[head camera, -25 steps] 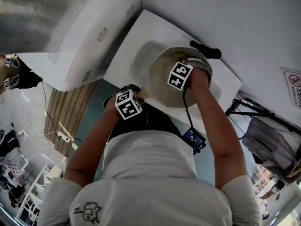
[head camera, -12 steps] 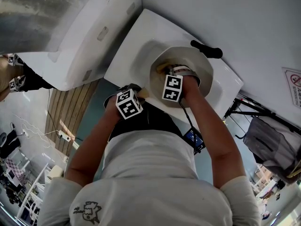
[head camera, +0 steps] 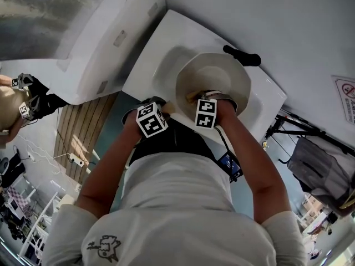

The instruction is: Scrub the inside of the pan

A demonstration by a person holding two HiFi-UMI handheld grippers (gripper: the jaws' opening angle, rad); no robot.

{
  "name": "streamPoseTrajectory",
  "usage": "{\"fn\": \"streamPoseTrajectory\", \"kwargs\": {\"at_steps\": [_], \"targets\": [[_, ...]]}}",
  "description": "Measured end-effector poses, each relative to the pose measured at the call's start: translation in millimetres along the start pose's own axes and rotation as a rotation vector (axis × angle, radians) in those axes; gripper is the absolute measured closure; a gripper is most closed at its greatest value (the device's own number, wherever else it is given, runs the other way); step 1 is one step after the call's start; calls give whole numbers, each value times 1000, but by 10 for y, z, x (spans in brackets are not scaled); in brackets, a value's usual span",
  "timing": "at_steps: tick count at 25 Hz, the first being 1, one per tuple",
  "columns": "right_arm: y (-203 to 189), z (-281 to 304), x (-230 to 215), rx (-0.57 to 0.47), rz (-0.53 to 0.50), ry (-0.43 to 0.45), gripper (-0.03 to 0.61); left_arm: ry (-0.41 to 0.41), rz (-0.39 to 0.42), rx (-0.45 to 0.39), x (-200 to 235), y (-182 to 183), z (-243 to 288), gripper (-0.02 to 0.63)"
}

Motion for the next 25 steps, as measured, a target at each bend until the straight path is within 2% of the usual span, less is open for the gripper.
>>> {"fn": "streamPoseTrajectory", "kwargs": {"at_steps": [6, 11, 14, 19, 25], "targets": [[-225, 7, 136, 79, 88, 120, 556, 8, -1, 8, 11, -3, -6, 411], [-535, -29, 121, 212, 212, 143, 555, 12, 5, 25, -6, 16, -3, 411], [-721, -65, 48, 298, 258, 97, 555, 17, 6, 36, -30, 26, -2, 411], [-976, -164, -141, 430, 307, -83, 554, 36, 10, 54, -55, 54, -2, 411], [-977, -226, -182, 414, 282, -152, 554, 53, -3, 63, -58, 42, -5, 411]]}}
Point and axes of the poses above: the fingertips, and each gripper's own axes: z forward along the fingers, x to its left, y out of its top, the point moved 7 cm from there along -z, backward along the fingers, and after that the axes turned 1 degree about -x, right-handed, at the moved point
